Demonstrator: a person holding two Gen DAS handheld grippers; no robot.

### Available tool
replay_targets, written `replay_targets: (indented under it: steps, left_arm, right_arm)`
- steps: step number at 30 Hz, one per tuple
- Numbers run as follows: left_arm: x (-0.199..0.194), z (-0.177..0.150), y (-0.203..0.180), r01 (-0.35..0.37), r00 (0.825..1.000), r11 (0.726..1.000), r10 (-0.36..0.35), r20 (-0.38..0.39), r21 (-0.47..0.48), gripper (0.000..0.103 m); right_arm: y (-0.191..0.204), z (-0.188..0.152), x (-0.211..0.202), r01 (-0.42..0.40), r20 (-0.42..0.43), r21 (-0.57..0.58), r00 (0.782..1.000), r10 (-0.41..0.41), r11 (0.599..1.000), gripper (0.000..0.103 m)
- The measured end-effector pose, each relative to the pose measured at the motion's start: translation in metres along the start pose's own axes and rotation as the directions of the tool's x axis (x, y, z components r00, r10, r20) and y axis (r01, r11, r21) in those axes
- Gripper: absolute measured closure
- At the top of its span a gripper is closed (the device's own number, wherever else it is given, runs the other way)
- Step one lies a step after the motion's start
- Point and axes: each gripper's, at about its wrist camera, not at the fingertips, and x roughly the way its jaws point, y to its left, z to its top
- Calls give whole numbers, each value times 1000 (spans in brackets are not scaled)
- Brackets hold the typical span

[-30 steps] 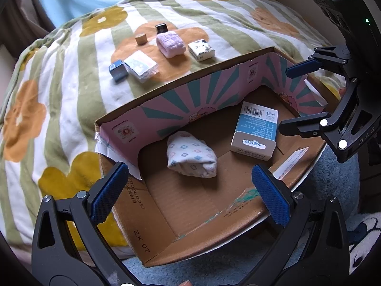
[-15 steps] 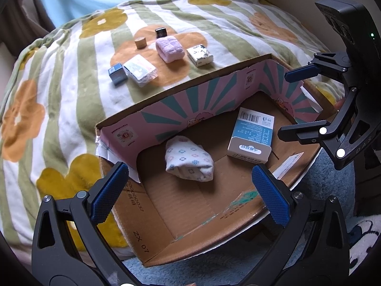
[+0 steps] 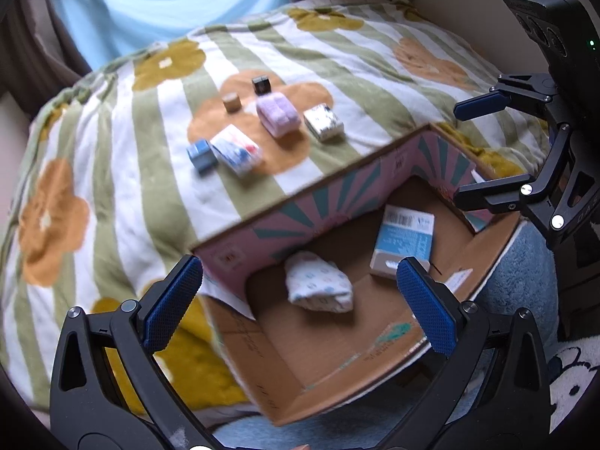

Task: Organize objects
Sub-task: 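Move both tools back over the remaining items on the blanket, then grasp the dental floss box with the left tool while the right tool grasps the pink towel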

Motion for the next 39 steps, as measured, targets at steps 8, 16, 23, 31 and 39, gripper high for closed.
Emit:
replay_targets:
  steps: [8, 16, 23, 31, 39]
  left_arm:
    - [-4, 58, 28, -69, 997, 992, 67, 26, 107, 0]
    - [59, 98, 52, 14, 998, 978, 1, -70, 209, 0]
    - [135, 115, 69, 76, 989, 965, -41, -140, 251, 0]
    - [210, 122, 78, 74, 979, 948, -9, -206, 311, 0]
    - [250, 128, 83, 93, 972, 933, -8, -237, 349, 0]
  right_arm:
    - [-18, 44, -25, 60, 74, -41, 996, -56, 997, 1]
    - [-58, 96, 0, 35, 61, 9, 998, -35, 999, 1]
    - [-86, 127, 61, 7, 9, 33, 1000, -8, 999, 1]
    - [-109, 149, 136, -23, -43, 60, 999, 26, 998, 1]
    - [-122, 159, 185, -24, -96, 58, 995, 30, 998, 1]
